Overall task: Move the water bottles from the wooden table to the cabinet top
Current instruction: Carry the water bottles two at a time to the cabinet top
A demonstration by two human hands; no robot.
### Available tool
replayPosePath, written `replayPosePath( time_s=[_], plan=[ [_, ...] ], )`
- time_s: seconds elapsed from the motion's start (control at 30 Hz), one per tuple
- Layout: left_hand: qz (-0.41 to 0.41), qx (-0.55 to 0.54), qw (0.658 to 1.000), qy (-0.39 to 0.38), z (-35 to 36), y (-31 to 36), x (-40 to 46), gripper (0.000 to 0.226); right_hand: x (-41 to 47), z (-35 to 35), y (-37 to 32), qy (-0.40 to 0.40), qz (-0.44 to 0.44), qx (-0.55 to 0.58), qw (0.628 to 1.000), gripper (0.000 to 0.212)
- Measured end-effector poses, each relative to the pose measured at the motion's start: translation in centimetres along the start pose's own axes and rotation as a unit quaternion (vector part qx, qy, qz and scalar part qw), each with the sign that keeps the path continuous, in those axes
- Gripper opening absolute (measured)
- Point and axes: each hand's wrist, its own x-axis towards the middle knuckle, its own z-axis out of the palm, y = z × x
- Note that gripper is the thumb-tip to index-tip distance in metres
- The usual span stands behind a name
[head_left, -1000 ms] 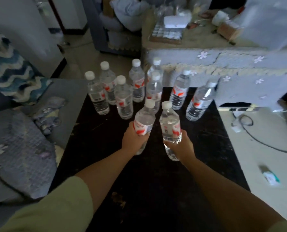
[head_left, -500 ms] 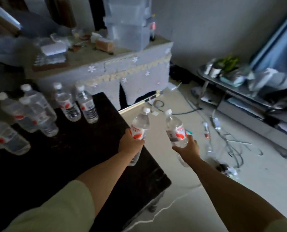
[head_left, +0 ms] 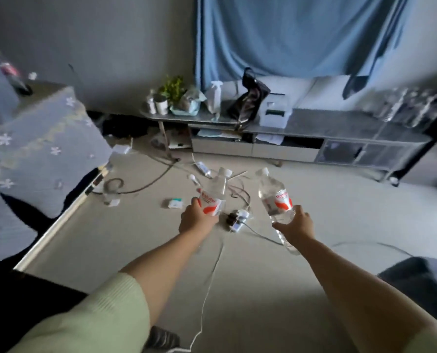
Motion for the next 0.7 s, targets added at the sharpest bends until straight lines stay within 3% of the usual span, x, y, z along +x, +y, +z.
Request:
replayPosePath(
  time_s=[0.37,0.7],
  plan=[
    [0.155,0.053,0.976,-0.143,12.1,13.4,2.6,0.056,3.5,-9.5,8.7,0.131,0.154,0.028,0.979,0.069],
    [0.258,0.069,0.94,-0.214,19.0,24.3,8.0,0.049,7.3,-15.4,9.3,0.224,0.226,0.044,0.947,0.064]
  ],
)
